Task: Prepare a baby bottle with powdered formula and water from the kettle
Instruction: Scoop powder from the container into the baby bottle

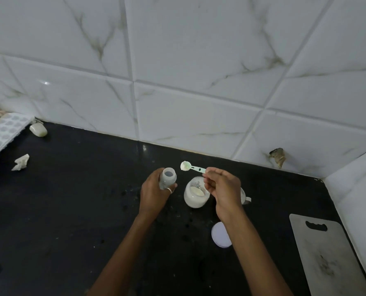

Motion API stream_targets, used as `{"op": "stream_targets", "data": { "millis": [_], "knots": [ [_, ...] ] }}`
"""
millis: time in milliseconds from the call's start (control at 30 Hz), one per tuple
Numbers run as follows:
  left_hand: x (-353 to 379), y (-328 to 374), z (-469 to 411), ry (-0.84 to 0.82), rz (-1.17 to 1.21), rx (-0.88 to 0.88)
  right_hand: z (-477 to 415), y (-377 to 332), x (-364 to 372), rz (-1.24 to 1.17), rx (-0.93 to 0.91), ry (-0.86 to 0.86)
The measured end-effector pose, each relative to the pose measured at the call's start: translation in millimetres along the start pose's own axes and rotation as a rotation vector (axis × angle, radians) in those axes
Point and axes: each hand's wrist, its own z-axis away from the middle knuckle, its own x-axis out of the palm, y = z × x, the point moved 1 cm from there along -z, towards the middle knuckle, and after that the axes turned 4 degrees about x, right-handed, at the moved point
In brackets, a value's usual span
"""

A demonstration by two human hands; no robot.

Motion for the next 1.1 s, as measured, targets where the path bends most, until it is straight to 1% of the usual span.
{"op": "stream_targets", "data": {
  "millis": [367, 633, 867, 1100],
  "knots": [
    [-25.9, 104.0, -7.0, 0.101, -0.008, 0.261, 46.6, -89.2, 1.2, -0.084, -0.171, -0.113],
    [-27.3, 136.1, -5.6, 0.129, 0.027, 0.323, 52.9, -107.9, -10.9, 0.005, -0.33, -0.046],
    [-25.7, 143.3, -4.3, 0.147, 0.005, 0.325, 57.4, -105.5, -15.2, 0.163, -0.551, -0.027],
    [-24.9, 146.3, -4.3, 0.142, 0.009, 0.325, 59.1, -95.3, -15.3, 0.433, -0.918, 0.035]
  ]
}}
